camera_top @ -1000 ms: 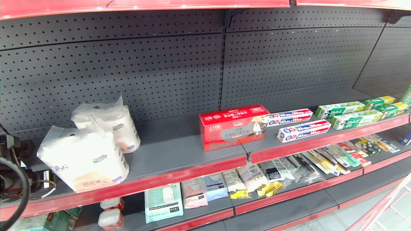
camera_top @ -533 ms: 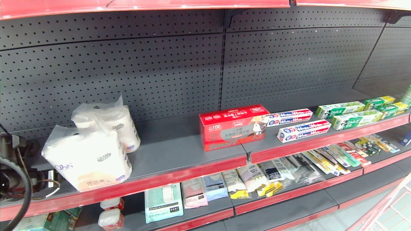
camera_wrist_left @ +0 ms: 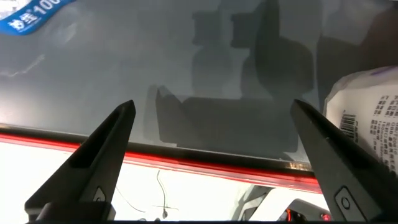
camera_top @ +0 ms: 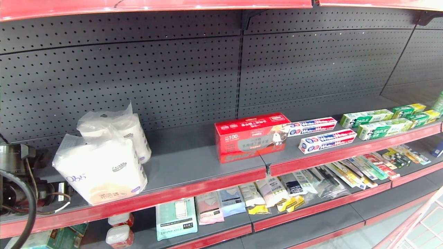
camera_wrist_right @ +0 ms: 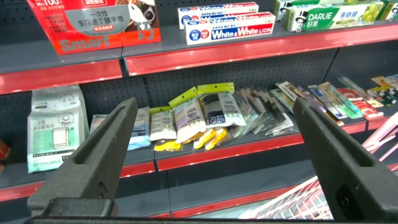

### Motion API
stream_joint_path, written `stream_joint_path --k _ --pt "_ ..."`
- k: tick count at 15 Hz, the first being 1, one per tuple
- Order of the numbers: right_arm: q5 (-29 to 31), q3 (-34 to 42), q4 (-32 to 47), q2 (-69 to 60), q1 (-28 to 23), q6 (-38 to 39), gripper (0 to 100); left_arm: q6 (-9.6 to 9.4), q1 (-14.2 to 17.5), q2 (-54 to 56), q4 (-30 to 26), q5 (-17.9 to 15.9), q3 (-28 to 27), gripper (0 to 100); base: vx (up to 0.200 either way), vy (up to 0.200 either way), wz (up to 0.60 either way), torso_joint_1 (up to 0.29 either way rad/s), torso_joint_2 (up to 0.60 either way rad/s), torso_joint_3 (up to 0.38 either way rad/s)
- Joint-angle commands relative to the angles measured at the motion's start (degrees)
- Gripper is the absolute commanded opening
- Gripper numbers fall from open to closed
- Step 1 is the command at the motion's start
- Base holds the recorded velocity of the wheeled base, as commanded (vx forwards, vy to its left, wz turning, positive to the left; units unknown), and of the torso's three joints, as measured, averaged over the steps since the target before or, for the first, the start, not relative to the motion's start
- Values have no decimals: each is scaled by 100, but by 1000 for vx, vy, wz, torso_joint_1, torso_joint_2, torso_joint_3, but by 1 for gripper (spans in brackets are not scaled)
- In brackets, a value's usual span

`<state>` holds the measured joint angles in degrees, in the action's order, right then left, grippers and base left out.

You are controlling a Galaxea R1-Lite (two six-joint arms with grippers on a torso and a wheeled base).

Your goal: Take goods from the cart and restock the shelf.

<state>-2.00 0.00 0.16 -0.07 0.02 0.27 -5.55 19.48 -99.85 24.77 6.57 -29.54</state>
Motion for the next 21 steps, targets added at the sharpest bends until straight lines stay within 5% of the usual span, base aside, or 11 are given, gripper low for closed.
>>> stream_joint_path --k 1,15,18,21 --pt "-2 0 2 7 -2 0 100 1 -23 10 1 2 9 100 0 0 0 0 0 0" --pt "-2 0 2 7 -2 0 100 -61 56 423 -16 -7 71 100 0 0 0 0 0 0" --pt "-2 0 2 7 -2 0 100 -368 276 1249 -130 -139 203 100 0 0 0 0 0 0" --pt "-2 0 2 7 -2 8 100 -658 258 2690 -245 -455 880 100 0 0 0 0 0 0"
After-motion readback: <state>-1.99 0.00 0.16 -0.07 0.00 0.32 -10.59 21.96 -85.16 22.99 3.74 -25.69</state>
